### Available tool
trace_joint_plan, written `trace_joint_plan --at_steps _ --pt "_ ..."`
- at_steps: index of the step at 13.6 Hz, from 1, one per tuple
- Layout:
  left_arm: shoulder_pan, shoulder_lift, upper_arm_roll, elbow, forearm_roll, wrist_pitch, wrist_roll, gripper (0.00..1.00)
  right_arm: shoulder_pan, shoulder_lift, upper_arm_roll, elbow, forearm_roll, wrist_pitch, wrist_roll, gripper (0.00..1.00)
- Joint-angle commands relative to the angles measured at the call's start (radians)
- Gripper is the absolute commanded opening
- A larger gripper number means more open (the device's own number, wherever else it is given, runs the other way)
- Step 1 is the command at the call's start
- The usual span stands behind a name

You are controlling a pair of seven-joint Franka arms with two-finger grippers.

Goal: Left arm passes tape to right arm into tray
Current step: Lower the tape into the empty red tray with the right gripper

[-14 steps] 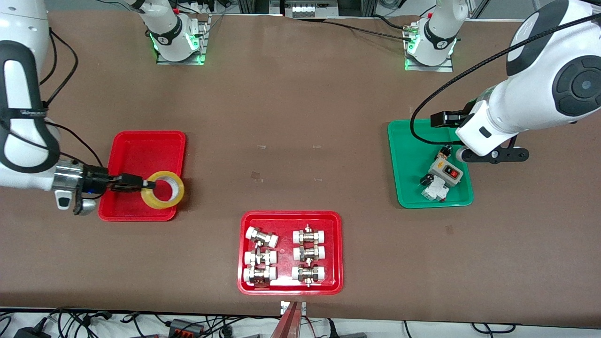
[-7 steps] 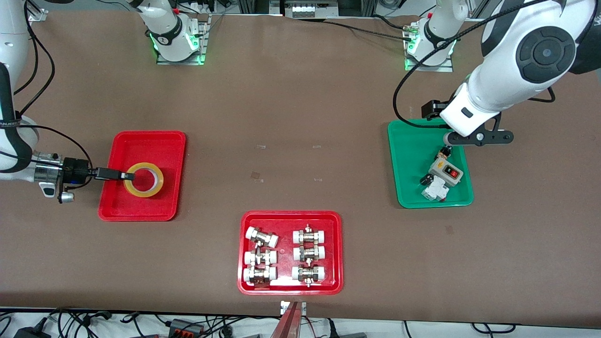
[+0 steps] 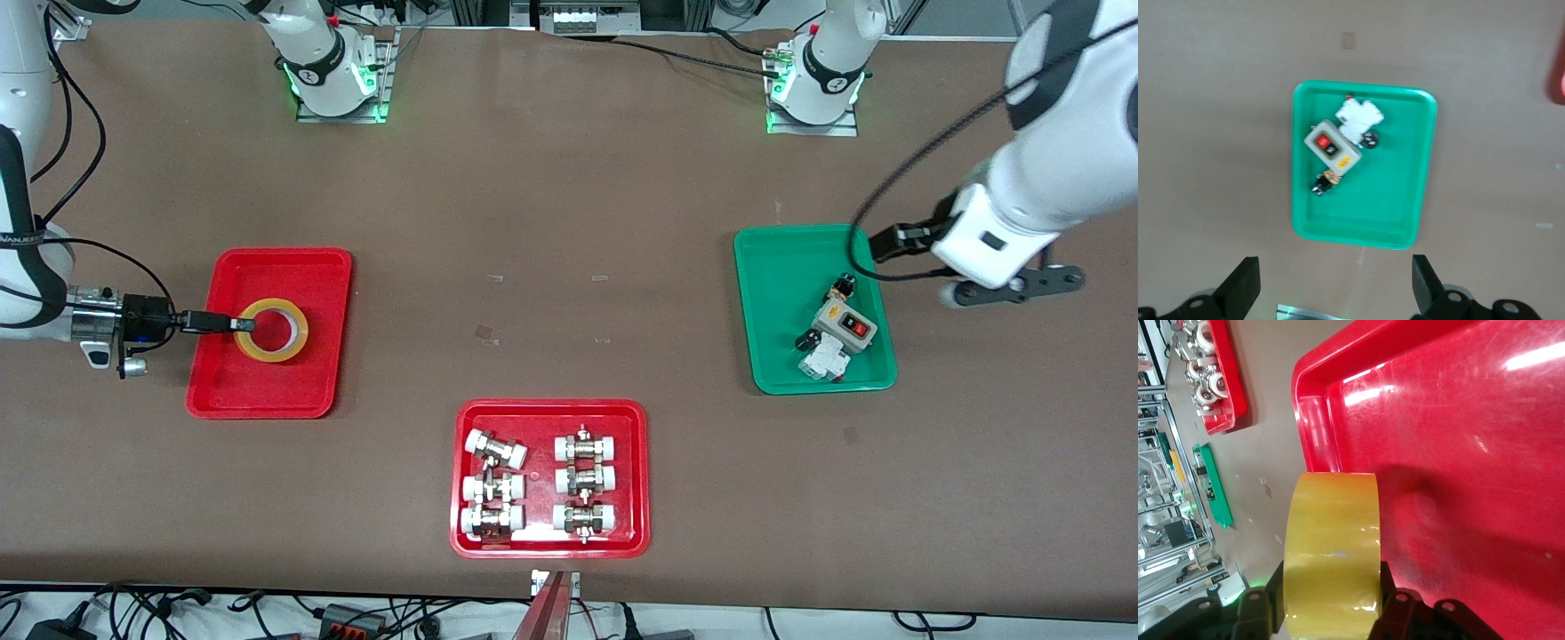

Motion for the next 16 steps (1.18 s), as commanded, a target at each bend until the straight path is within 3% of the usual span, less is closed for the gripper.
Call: trace_joint_plan --at_steps 1,2,4,9,13,16 --pt "-0.018 0.021 -0.005 0.050 0.008 -0.061 0.014 1.00 -0.015 0.006 0.008 0.006 -0.010 -0.021 -0.042 0.31" --pt "-0.016 0.021 -0.008 0.050 0.012 -0.051 0.003 1.00 -0.015 0.008 0.008 0.006 -0.010 -0.021 -0.042 0.38" --pt "-0.016 0.013 -0.010 0.042 0.012 -0.009 0.018 1.00 -0.015 0.010 0.008 0.006 -0.011 -0.017 -0.042 1.00" --pt "-0.014 -0.143 -0.013 -0.145 0.001 0.159 0.090 1.00 0.018 0.005 0.010 0.009 -0.131 0.040 -0.042 1.00" --pt "-0.013 -0.145 -0.008 -0.108 -0.007 0.128 0.113 1.00 0.047 0.005 0.010 0.005 -0.174 0.054 -0.043 1.00" --pt "-0.016 -0.135 -0.004 -0.079 -0.019 0.085 0.116 1.00 0.084 -0.007 0.010 0.006 -0.270 0.109 -0.042 1.00"
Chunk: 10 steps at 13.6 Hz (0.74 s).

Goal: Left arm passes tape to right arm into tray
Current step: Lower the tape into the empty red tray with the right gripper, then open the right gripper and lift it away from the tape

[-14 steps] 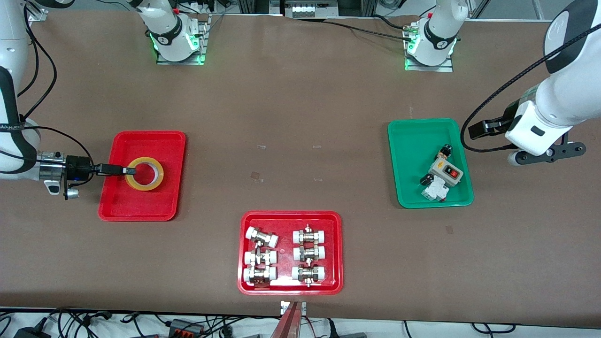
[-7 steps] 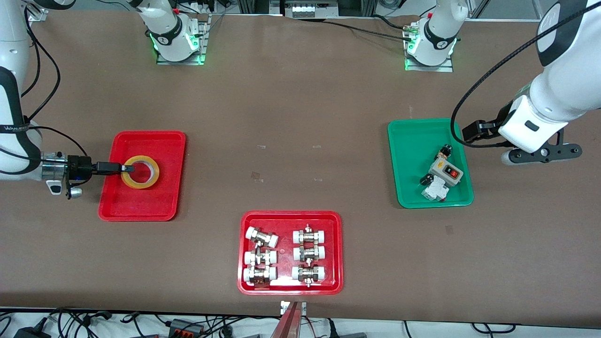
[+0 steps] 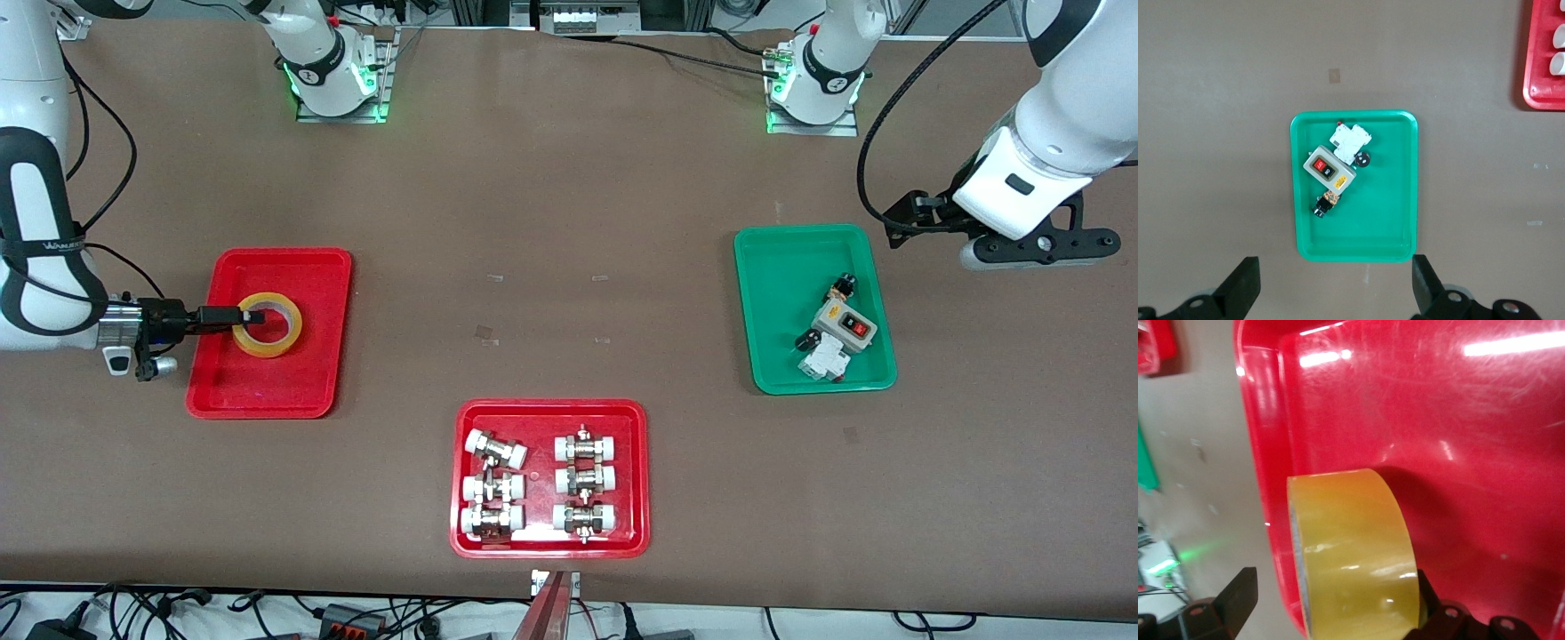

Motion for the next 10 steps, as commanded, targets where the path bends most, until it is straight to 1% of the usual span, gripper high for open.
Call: trace_joint_plan --at_steps 1,3,4,6,7,9,10 --pt "0.001 0.000 0.009 0.029 -0.013 -0.022 0.035 1.00 0.043 -0.027 0.002 -0.001 -0.096 0.041 -0.012 1.00" --pt "0.003 0.002 0.014 0.037 -0.015 -0.027 0.033 1.00 0.061 -0.043 0.002 -0.002 -0.164 0.066 -0.011 1.00" --pt "0.004 0.002 0.014 0.037 -0.015 -0.027 0.039 1.00 0.072 -0.055 0.002 -0.002 -0.181 0.073 -0.011 1.00" --pt "0.046 0.019 0.014 0.045 -0.015 -0.024 0.148 1.00 0.095 -0.078 0.002 -0.002 -0.225 0.080 -0.009 1.00" --pt "0.075 0.030 0.014 0.068 -0.015 -0.024 0.157 1.00 0.112 -0.086 0.002 -0.002 -0.253 0.086 0.002 1.00" --pt "0.069 0.033 0.000 0.076 -0.018 -0.027 0.121 1.00 0.138 -0.097 0.001 -0.005 -0.317 0.118 0.003 1.00" --pt "0.060 0.031 -0.017 0.076 -0.024 -0.039 0.058 1.00 0.138 -0.100 0.001 -0.005 -0.320 0.119 0.003 1.00"
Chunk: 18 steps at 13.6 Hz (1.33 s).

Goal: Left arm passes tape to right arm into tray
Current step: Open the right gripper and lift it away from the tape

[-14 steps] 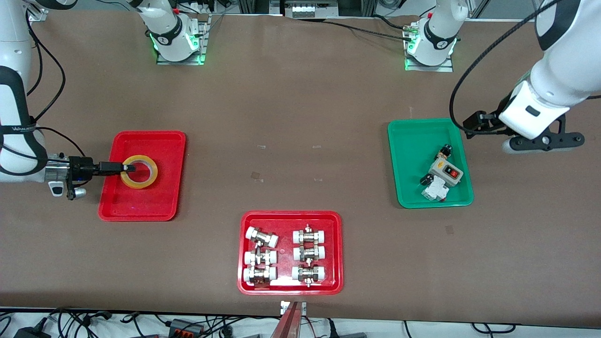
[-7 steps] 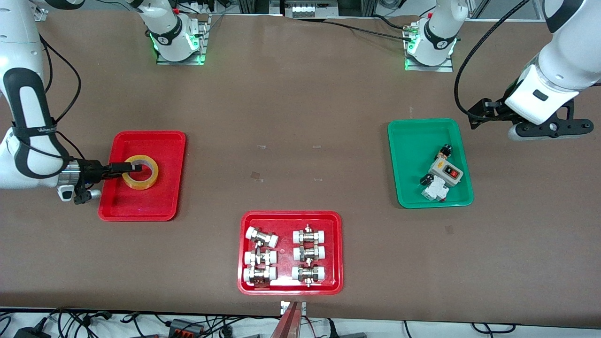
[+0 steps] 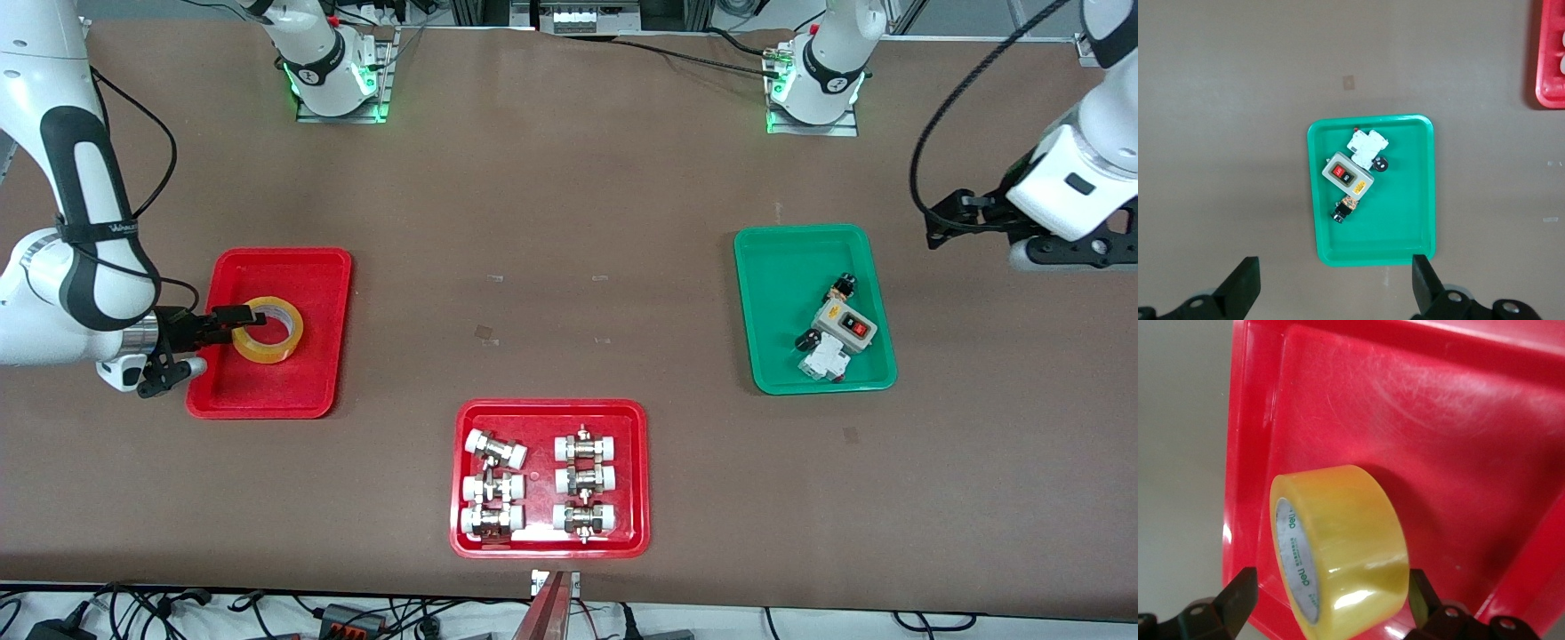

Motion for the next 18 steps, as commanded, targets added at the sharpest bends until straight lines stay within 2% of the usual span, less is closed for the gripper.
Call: trace_joint_plan --at_steps 1,4,6,10,11,15,18 --pt "-0.013 0.017 -0.055 0.040 -0.019 -0.055 -0.107 1.00 0.013 -0.023 -0.002 -0.017 -0.036 0.017 0.001 1.00" --pt "-0.004 0.017 -0.062 0.038 -0.017 -0.068 -0.079 1.00 0.013 -0.030 0.000 -0.017 -0.036 0.017 0.003 1.00" --pt "0.003 0.017 -0.059 0.038 -0.019 -0.068 -0.048 1.00 0.053 -0.080 -0.002 -0.008 -0.068 0.017 0.021 1.00" --pt "0.000 0.017 -0.063 0.036 -0.019 -0.066 -0.054 1.00 0.111 -0.172 0.000 0.056 -0.204 -0.039 0.289 1.00" --pt "0.000 0.017 -0.063 0.036 -0.019 -0.066 -0.053 1.00 0.123 -0.186 0.000 0.079 -0.214 -0.073 0.358 1.00" --pt "0.000 0.017 -0.063 0.036 -0.019 -0.065 -0.048 1.00 0.168 -0.197 0.004 0.264 -0.224 -0.266 0.651 1.00" --pt "-0.008 0.018 -0.063 0.038 -0.020 -0.057 -0.053 1.00 0.176 -0.197 0.001 0.415 -0.223 -0.425 0.719 1.00"
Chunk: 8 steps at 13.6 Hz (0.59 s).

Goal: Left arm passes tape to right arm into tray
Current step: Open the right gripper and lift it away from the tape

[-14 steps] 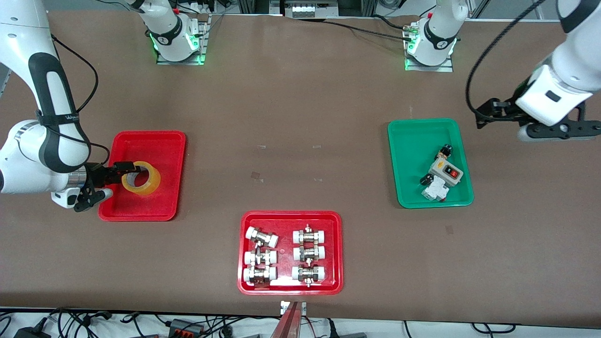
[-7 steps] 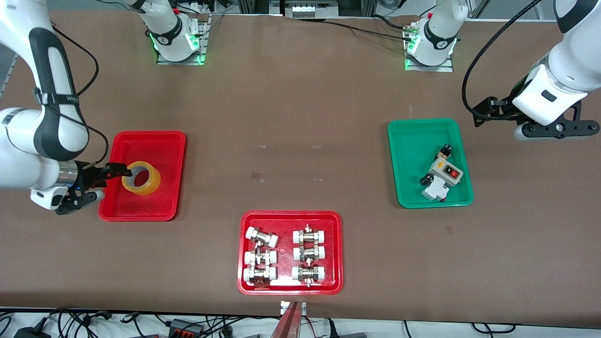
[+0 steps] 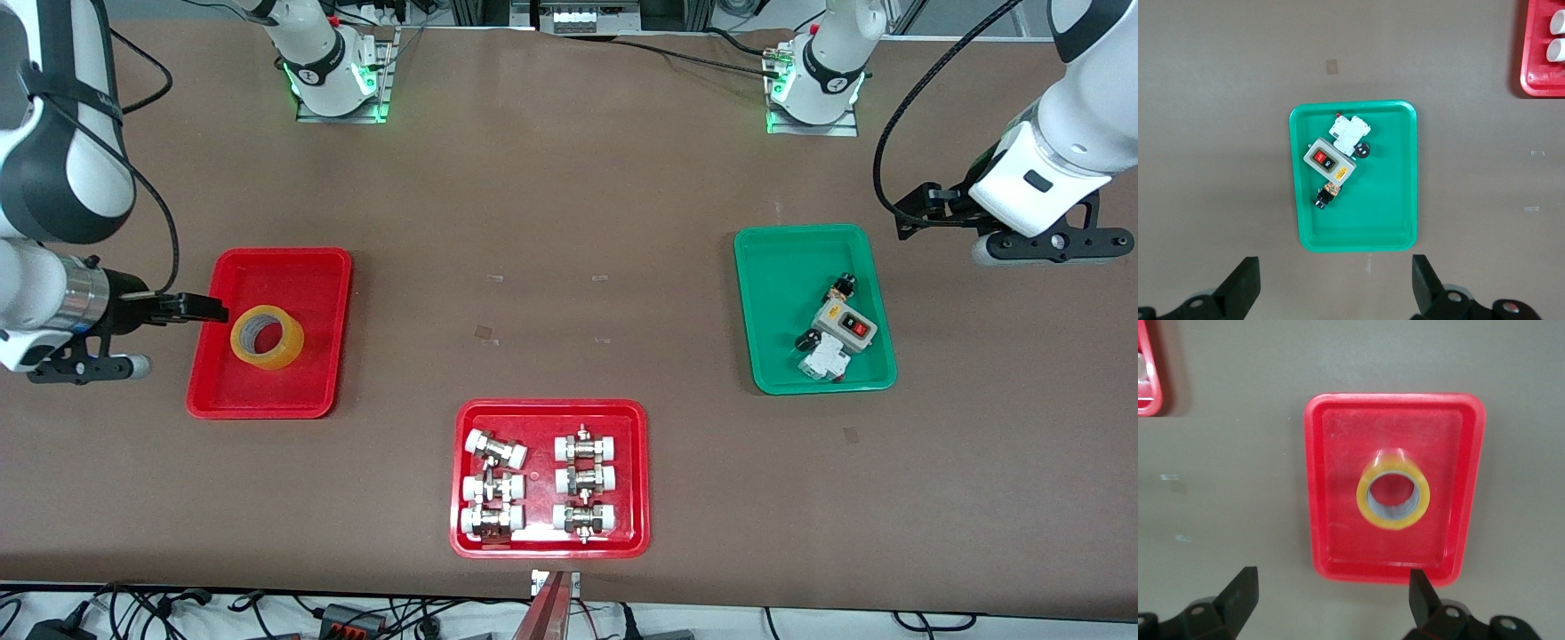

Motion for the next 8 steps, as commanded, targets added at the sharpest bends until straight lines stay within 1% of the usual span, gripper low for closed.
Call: trace_joint_plan --at_steps 1,3,5,6,7,8 --pt "-0.006 0.015 -0.002 0.032 -0.011 -0.014 0.016 1.00 -0.001 0.014 -0.005 0.160 -0.016 -0.117 0.033 1.00" --pt "-0.008 0.015 -0.003 0.032 -0.012 -0.014 0.015 1.00 -0.010 0.014 -0.008 0.206 -0.018 -0.122 0.031 1.00" --pt "-0.006 0.015 -0.003 0.029 -0.015 -0.014 0.017 1.00 -0.011 0.014 -0.008 0.208 -0.082 -0.113 0.034 1.00" --pt "-0.005 0.015 -0.003 0.028 -0.017 -0.014 0.017 1.00 -0.006 0.013 -0.008 0.208 -0.101 -0.107 0.036 1.00" --pt "-0.005 0.015 -0.003 0.028 -0.017 -0.014 0.017 1.00 -0.001 -0.001 -0.006 0.203 -0.105 -0.076 0.036 1.00" --pt "-0.005 0.015 -0.003 0.028 -0.017 -0.014 0.017 1.00 0.000 -0.019 -0.006 0.176 -0.105 -0.017 0.034 1.00"
